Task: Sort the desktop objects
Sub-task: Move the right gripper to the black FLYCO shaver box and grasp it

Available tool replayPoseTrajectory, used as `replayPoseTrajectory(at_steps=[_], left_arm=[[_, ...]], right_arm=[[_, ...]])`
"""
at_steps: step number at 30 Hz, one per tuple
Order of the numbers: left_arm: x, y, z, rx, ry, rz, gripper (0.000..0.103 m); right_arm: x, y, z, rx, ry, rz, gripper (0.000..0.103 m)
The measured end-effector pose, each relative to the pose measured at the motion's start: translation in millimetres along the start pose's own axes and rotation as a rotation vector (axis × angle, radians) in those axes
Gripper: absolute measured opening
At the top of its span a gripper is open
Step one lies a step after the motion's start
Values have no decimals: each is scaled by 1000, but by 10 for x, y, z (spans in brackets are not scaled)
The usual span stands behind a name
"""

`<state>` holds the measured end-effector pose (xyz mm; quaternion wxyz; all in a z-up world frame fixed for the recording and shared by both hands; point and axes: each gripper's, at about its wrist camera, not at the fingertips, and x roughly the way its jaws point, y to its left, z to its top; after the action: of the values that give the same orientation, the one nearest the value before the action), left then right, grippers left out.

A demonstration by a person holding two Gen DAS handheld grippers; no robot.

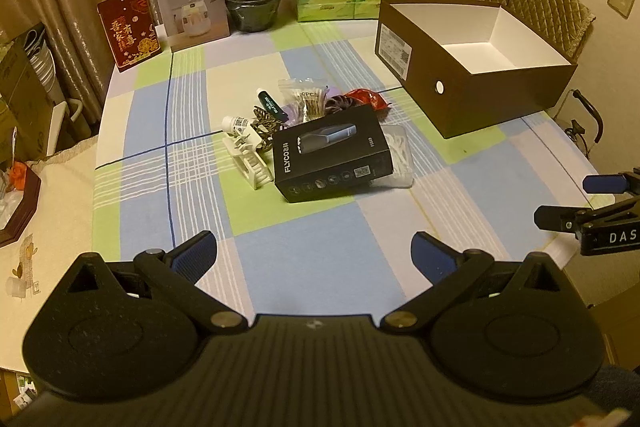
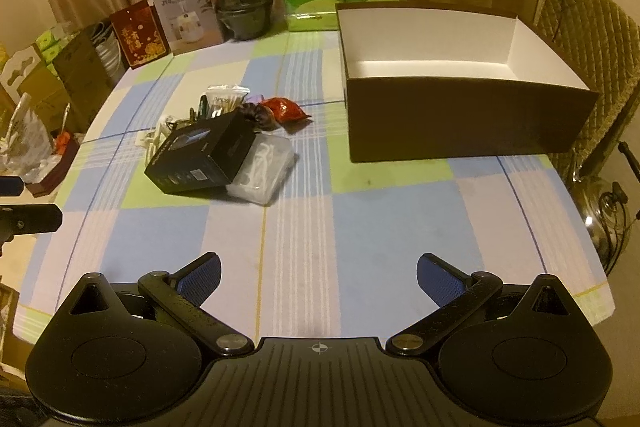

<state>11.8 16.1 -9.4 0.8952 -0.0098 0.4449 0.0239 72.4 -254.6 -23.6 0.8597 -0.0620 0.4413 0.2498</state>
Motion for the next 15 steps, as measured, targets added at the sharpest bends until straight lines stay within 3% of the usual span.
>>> replayPoseTrajectory(at_steps=[15], left_arm=[[79, 125, 17, -33, 9, 28, 102]], right_arm=[[155, 59, 100, -20, -8, 55, 101]])
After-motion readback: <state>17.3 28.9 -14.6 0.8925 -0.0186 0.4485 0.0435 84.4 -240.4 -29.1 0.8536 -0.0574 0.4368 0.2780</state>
